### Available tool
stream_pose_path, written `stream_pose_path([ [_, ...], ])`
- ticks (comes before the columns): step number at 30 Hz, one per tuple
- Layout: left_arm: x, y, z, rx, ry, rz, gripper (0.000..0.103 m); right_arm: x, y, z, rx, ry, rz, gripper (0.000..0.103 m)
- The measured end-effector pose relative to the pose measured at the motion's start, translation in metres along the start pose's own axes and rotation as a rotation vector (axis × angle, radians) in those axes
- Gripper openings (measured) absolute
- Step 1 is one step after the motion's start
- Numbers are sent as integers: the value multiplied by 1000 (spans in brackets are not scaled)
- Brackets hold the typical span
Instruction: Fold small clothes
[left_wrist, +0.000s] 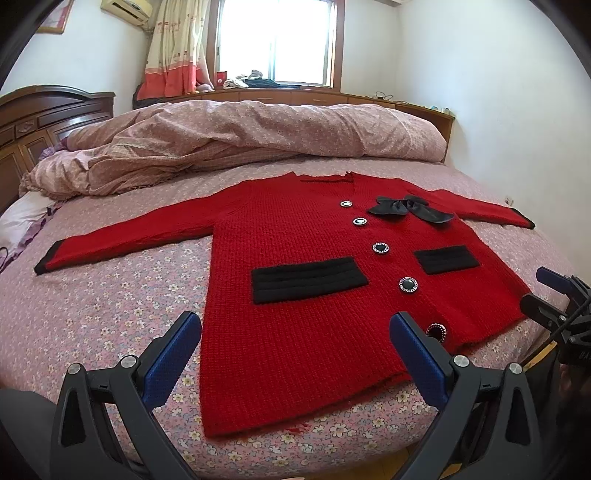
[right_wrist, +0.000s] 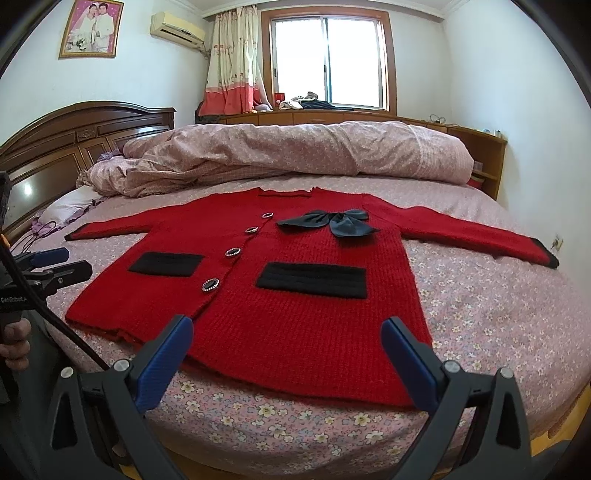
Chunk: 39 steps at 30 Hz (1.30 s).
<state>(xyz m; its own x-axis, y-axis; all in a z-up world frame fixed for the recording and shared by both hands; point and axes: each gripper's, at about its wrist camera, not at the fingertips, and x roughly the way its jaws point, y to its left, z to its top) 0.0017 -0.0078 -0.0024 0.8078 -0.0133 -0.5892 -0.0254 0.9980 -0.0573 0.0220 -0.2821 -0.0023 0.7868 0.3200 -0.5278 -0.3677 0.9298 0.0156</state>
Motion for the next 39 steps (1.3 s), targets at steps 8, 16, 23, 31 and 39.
stream_pose_path([
  [8,0,0,1,2,2,-2,99,0,0,0,2,3,2,103],
  [16,0,0,1,1,1,-4,99,1,-1,0,5,6,3,103],
  [23,0,-1,1,1,2,-4,99,1,-1,-1,3,6,5,103],
  [31,-1,-2,1,3,2,-6,99,1,-1,-1,2,6,6,103],
  [39,-1,-2,1,-1,4,-7,99,2,-1,-1,2,5,8,103],
])
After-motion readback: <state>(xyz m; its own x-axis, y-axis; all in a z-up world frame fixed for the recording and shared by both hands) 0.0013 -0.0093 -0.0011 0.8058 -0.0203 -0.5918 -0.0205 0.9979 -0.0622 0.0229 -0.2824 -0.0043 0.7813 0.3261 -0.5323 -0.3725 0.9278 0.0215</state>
